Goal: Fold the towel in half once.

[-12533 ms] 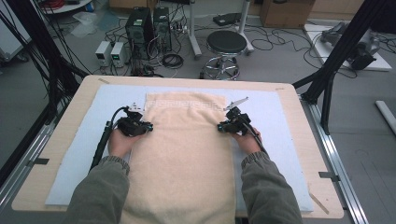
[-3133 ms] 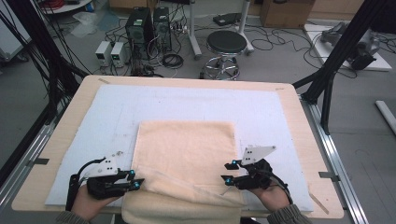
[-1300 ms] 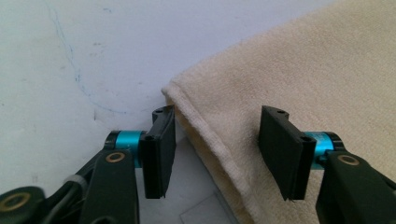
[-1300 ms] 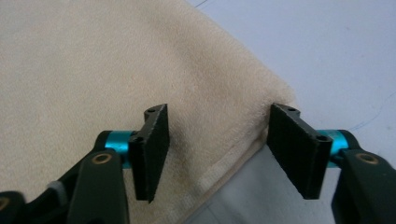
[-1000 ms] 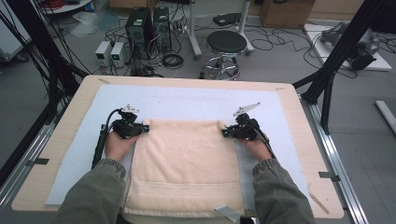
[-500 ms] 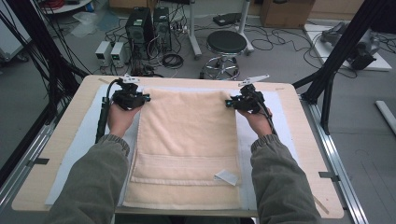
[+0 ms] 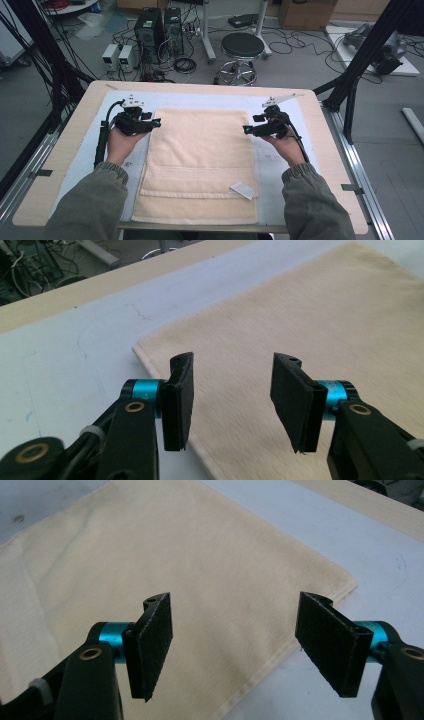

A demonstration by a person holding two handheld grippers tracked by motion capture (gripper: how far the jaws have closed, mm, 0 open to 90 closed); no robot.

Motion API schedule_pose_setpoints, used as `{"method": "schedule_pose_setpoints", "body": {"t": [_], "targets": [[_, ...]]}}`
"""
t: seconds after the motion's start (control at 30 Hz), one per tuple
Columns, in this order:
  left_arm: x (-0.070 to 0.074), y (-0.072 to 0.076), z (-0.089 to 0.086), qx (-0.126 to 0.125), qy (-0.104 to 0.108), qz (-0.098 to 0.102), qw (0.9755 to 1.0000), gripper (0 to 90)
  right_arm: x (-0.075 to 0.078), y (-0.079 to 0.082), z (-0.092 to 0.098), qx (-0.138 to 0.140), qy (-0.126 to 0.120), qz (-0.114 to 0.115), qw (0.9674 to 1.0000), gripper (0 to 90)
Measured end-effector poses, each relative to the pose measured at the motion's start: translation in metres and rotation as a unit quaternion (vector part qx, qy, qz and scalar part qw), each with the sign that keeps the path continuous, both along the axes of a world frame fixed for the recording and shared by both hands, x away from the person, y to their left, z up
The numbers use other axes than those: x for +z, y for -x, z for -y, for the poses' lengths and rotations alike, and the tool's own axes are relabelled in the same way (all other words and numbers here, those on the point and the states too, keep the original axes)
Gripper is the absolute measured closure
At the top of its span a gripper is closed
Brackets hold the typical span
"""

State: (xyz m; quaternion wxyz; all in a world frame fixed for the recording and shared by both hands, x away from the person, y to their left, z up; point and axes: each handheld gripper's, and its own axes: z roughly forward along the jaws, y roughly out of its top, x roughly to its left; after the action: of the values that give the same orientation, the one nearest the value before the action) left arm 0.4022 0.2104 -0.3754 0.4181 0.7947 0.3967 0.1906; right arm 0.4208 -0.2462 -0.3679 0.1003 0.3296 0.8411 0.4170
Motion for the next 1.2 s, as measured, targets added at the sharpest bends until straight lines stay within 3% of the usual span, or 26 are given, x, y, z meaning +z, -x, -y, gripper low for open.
{"method": "schedule_pose_setpoints", "body": {"t": [0.1,0.23,0.4,0.47,0.5,0.57,0.8,0.9,1.03,1.13,1.2], "targets": [[0.001,0.019,-0.003,-0.015,0.002,0.021,0.9997,47.4,0.002,0.016,0.001,0.007,0.003,0.009,0.9999,28.6],[-0.003,0.041,-0.008,-0.031,0.006,0.02,0.9993,42.9,0.005,0.039,0.001,0.016,0.011,0.024,0.9995,26.1],[-0.011,0.073,-0.012,-0.045,0.005,0.039,0.9982,37.1,0.003,0.067,-0.003,0.036,0.036,0.044,0.9977,24.7],[-0.015,0.085,-0.013,-0.054,0.006,0.042,0.9977,36.0,0.0,0.077,-0.003,0.042,0.041,0.042,0.9974,22.2],[-0.017,0.091,-0.013,-0.057,0.009,0.042,0.9975,35.9,-0.002,0.081,-0.004,0.045,0.049,0.03,0.9973,21.7],[-0.021,0.1,-0.014,-0.062,0.008,0.039,0.9973,34.9,-0.006,0.091,-0.003,0.047,0.046,0.04,0.997,22.5],[-0.03,0.128,-0.01,-0.082,-0.001,0.03,0.9962,32.2,-0.023,0.115,-0.003,0.06,0.051,0.041,0.9961,23.8],[-0.037,0.136,-0.006,-0.096,-0.016,0.024,0.9949,32.8,-0.031,0.121,-0.006,0.071,0.052,0.033,0.9956,27.8],[-0.047,0.139,-0.003,-0.112,-0.027,0.002,0.9933,39.8,-0.044,0.125,-0.012,0.091,0.058,0.025,0.9939,37.0],[-0.054,0.139,-0.001,-0.132,-0.028,-0.01,0.9908,48.5,-0.053,0.125,-0.015,0.103,0.067,0.019,0.9923,45.1],[-0.058,0.139,0.0,-0.145,-0.034,-0.022,0.9886,54.8,-0.059,0.125,-0.017,0.11,0.068,0.003,0.9916,51.8]]}}
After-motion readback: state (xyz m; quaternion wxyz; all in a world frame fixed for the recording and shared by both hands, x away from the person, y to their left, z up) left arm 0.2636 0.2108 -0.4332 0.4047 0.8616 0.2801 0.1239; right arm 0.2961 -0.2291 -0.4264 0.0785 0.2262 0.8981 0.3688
